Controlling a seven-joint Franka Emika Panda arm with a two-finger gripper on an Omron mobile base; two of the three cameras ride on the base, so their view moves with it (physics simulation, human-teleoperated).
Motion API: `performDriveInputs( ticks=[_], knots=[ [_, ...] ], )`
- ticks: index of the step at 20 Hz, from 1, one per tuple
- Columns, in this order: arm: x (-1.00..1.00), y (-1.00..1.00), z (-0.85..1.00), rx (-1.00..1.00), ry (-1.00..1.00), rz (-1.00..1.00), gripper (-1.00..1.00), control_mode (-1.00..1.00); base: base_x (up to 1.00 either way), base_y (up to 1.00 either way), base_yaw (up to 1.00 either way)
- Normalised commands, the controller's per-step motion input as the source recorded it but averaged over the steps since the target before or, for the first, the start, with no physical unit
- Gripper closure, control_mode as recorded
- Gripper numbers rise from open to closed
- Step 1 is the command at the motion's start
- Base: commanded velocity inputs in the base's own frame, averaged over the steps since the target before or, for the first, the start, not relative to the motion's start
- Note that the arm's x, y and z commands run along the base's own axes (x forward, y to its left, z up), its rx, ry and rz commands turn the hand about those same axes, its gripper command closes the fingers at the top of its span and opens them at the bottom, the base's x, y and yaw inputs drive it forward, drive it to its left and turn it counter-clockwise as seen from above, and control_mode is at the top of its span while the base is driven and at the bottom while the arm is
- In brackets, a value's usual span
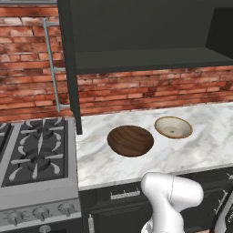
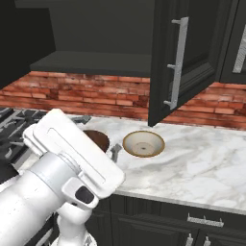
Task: Open the cabinet. Pick the bowls from the counter and place them in the cabinet. Then close the cabinet.
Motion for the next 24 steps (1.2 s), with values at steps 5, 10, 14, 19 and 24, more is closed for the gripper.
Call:
performDriveInputs(
  ticks=[5, 10, 14, 19, 24],
  knots=[
    [0.46, 0.41, 0.05, -0.11, 0.01, -0.16, -1.0, -1.0, 0.0, 0.0, 0.0],
    [0.65, 0.0, 0.01, -0.01, 0.01, -0.03, -1.0, -1.0, 0.0, 0.0, 0.0],
    [0.66, -0.06, 0.0, 0.0, 0.0, 0.0, -1.0, -1.0, 0.0, 0.0, 0.0],
    [0.45, -0.01, 0.0, -0.02, 0.0, 0.0, -1.0, -1.0, 0.0, 0.0, 0.0],
    [0.39, -0.22, 0.0, 0.0, 0.0, -0.01, -1.0, -1.0, 0.0, 0.0, 0.0]
  ],
)
